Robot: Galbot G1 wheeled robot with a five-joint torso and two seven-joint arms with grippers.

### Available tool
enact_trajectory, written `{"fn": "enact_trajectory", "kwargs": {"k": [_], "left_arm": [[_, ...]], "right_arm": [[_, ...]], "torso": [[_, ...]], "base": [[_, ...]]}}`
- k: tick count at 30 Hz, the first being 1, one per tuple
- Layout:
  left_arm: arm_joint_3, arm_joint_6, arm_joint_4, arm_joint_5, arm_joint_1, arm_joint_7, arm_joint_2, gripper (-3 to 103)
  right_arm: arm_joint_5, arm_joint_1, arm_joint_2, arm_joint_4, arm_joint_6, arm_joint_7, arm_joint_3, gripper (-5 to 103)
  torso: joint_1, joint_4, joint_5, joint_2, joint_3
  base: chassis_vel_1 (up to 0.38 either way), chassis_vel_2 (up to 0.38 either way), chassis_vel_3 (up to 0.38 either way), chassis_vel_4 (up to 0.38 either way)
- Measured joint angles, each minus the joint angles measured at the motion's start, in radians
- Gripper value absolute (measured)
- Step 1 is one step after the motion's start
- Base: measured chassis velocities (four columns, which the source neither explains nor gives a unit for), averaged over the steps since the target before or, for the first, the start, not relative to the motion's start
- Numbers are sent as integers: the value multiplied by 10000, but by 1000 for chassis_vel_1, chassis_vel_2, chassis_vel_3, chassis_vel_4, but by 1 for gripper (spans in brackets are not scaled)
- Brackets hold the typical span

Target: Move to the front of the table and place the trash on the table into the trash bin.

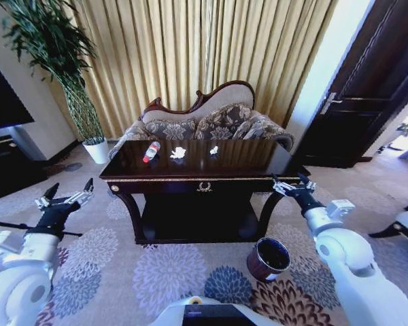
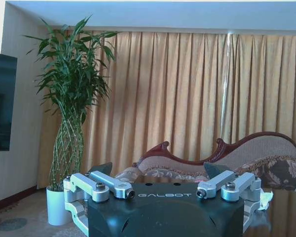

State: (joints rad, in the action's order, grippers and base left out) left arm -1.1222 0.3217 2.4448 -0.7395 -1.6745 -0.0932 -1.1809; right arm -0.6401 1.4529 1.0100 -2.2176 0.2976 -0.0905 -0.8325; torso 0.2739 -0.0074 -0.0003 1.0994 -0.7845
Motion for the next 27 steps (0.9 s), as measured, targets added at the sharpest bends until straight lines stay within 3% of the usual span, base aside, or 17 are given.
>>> {"fn": "enact_trajectory", "kwargs": {"k": [7,21,27], "left_arm": [[36,2,-14,-1,21,8,-5,100],[74,0,8,7,39,11,-64,100],[161,-16,49,26,48,-29,-115,100]], "right_arm": [[-10,-20,-66,-57,-6,0,38,100],[5,-23,-31,-99,-17,11,137,100],[-81,-14,-26,-39,-33,9,172,100]], "torso": [[-1,0,1,0,1],[9,1,2,-5,-5],[14,0,0,-7,-5]], "base": [[-126,100,115,-117],[-244,244,247,-228],[-81,82,56,-79]]}}
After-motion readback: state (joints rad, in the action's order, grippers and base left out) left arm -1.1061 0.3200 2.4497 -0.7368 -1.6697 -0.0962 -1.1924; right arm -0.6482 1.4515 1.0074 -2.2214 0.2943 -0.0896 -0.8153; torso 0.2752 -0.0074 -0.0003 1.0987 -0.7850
